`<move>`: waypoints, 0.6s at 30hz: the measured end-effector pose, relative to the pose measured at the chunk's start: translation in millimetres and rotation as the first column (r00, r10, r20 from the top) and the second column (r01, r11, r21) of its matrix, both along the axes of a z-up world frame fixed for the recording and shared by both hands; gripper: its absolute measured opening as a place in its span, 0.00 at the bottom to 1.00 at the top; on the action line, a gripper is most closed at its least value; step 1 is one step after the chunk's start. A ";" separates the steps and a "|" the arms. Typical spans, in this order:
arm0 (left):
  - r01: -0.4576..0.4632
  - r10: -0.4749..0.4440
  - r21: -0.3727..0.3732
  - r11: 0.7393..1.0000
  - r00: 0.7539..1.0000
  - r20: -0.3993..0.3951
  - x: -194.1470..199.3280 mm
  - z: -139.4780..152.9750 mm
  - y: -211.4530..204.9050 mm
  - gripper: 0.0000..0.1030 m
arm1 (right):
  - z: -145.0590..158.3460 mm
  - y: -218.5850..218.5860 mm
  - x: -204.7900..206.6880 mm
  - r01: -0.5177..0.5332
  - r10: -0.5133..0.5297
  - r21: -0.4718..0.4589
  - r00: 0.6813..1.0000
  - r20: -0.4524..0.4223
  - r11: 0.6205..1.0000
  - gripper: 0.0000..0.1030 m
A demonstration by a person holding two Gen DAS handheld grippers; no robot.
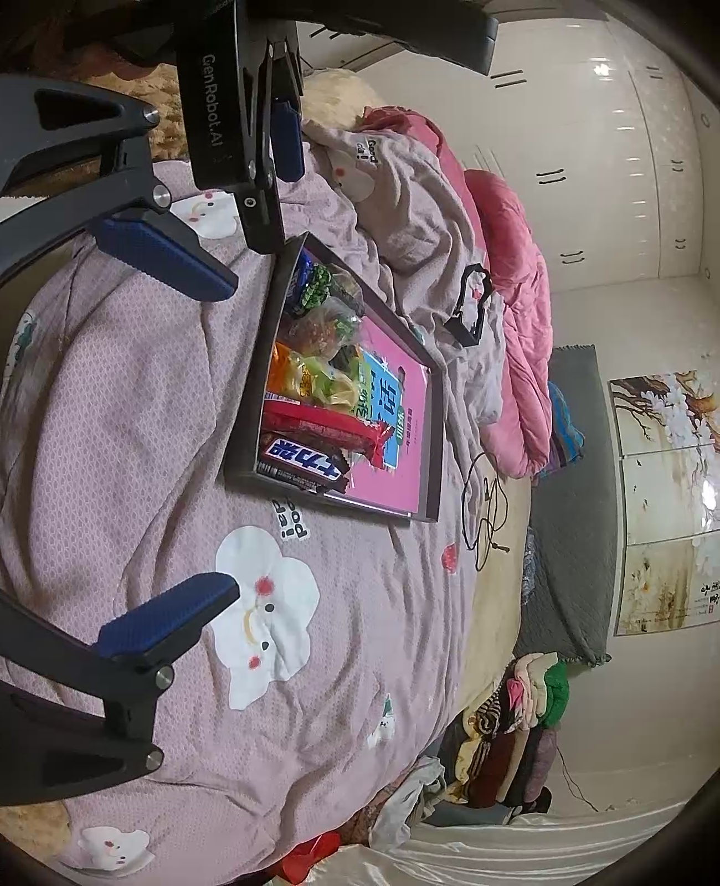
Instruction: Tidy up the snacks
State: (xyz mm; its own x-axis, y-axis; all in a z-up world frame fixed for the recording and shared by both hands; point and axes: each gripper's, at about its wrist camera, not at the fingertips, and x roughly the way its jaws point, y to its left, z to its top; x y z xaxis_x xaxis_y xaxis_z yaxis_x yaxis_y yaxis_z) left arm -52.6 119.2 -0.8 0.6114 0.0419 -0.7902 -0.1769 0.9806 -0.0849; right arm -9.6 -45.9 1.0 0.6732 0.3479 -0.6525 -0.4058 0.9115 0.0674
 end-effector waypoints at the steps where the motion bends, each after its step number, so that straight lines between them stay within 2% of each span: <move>1: -0.001 0.001 -0.002 1.000 1.000 0.000 0.2 -0.2 0.3 0.75 | 0.0 0.0 0.0 0.000 0.000 0.000 1.000 0.000 1.000 0.96; 18: -0.004 0.004 0.015 1.000 1.000 -0.005 2.9 -1.4 1.3 0.75 | -0.5 -0.7 1.2 0.003 -0.003 -0.004 1.000 0.001 1.000 0.97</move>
